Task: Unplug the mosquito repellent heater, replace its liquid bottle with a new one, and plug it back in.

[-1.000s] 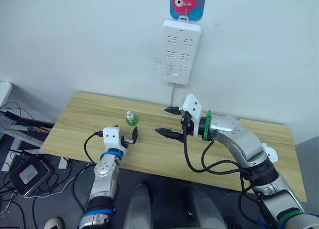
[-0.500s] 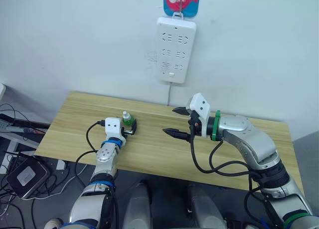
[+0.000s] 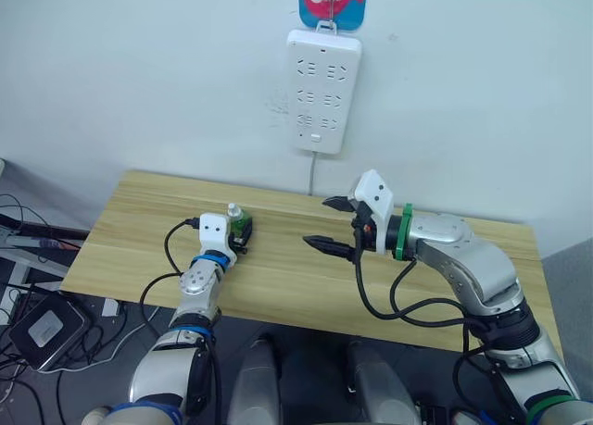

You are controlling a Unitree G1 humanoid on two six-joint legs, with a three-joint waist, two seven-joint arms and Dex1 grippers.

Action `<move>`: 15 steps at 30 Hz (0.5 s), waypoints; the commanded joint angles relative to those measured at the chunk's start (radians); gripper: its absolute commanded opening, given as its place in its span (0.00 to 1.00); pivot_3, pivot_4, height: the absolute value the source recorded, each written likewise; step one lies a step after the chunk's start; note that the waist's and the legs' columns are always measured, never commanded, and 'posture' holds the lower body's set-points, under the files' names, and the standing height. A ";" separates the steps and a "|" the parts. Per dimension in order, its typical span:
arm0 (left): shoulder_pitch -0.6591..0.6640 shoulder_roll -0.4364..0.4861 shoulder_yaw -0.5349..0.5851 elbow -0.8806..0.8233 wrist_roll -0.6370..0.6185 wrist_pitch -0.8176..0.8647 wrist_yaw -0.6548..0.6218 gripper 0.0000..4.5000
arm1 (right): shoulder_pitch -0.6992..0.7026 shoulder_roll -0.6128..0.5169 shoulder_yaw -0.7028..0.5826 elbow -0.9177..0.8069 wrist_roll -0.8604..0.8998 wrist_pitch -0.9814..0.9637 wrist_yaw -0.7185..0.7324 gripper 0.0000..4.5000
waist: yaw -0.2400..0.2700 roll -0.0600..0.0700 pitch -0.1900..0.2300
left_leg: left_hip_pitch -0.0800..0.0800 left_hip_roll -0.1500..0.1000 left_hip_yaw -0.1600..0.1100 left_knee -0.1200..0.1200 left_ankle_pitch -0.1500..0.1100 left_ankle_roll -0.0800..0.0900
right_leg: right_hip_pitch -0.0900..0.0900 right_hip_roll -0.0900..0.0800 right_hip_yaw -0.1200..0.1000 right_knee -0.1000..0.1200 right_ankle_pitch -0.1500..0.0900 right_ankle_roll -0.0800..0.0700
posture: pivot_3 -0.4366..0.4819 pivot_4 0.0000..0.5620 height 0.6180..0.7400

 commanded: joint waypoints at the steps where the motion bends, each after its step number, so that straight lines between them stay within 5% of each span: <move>1: 0.041 0.031 -0.100 -0.197 0.034 0.005 -0.160 0.50 | 0.021 -0.026 -0.031 -0.028 0.019 -0.035 0.030 1.00 | 0.000 0.000 0.000 | 0.000 0.000 0.000 0.000 0.000 0.000 | 0.000 0.000 0.000 0.000 0.000 0.000 | 0.54 0.55 1.00; 7: 0.189 0.189 -0.338 -0.849 -0.149 0.384 -0.698 0.50 | 0.056 -0.063 -0.026 -0.021 0.043 -0.072 0.111 1.00 | 0.000 0.001 0.000 | -0.002 0.001 -0.001 -0.001 0.000 -0.004 | -0.001 0.000 -0.001 -0.001 0.002 -0.004 | 0.53 0.49 1.00; 15: 0.097 0.239 -0.368 -0.941 -0.223 0.569 -0.868 0.50 | 0.085 -0.046 -0.011 -0.035 0.043 -0.105 0.131 1.00 | -0.008 0.000 -0.001 | -0.002 0.001 -0.001 0.001 0.000 -0.004 | -0.001 0.000 0.000 0.000 -0.001 0.000 | 0.45 0.44 1.00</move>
